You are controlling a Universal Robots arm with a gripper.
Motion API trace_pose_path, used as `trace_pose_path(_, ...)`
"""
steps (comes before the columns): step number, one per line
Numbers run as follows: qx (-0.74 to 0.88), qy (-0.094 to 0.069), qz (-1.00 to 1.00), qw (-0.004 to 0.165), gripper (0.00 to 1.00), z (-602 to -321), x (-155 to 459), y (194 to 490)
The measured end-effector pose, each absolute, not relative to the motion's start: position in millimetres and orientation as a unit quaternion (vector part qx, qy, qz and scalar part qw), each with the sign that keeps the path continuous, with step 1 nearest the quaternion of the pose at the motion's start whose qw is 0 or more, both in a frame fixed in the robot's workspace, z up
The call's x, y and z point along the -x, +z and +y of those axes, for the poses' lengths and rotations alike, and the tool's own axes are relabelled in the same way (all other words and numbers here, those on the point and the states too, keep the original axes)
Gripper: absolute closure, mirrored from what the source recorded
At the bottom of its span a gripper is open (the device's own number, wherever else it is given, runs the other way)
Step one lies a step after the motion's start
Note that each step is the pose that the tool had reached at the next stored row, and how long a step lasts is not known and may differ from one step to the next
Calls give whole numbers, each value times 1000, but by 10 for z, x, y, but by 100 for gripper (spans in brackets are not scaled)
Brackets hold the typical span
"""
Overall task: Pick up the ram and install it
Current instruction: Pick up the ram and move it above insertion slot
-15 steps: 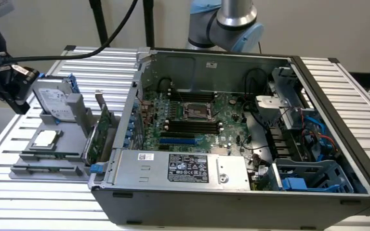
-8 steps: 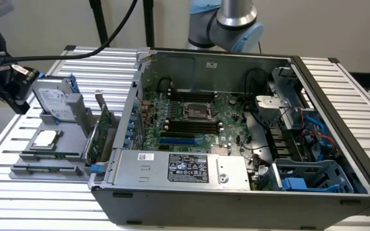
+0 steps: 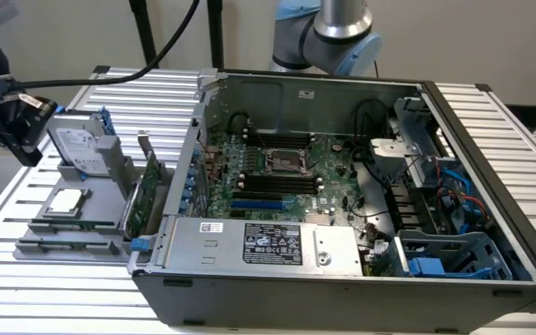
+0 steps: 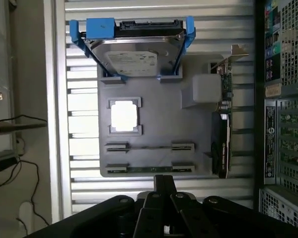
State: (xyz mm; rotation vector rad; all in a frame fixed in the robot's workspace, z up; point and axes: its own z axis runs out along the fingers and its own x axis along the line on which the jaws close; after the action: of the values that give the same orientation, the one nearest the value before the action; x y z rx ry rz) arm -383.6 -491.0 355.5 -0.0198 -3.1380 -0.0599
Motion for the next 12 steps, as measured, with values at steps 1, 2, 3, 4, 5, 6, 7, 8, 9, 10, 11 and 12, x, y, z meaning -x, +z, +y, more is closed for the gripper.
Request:
trace_pose_path(1, -3, -19, -1000, 2, 100, -4910, 3836, 3554)
trace_pose_path(2, -12, -19, -1000, 3, 100, -4909, 3836, 3551)
trace_pose_path(3, -21, -19, -1000, 4, 100, -4909, 3836, 3548)
trace_pose_path(4, -31, -19, -999, 5, 100, -4910, 3836, 3546)
trace_pose_path(5, -40, -18, -999, 7, 100, -4909, 3836, 3543)
trace_pose_path(6, -49, -18, -999, 8, 100, -4909, 3836, 3539)
trace_pose_path(7, -58, -18, -998, 9, 100, -4910, 3836, 3536)
trace_pose_path(8, -67, -18, -998, 10, 100, -4910, 3836, 3533)
trace_pose_path(9, -76, -18, -997, 11, 100, -4910, 3836, 3530)
trace_pose_path(10, -85, -17, -996, 13, 100, -4910, 3836, 3527)
trace_pose_path(11, -94, -17, -995, 14, 100, -4910, 3836, 3523)
trace_pose_path(12, -102, -17, -994, 15, 100, -4909, 3836, 3520)
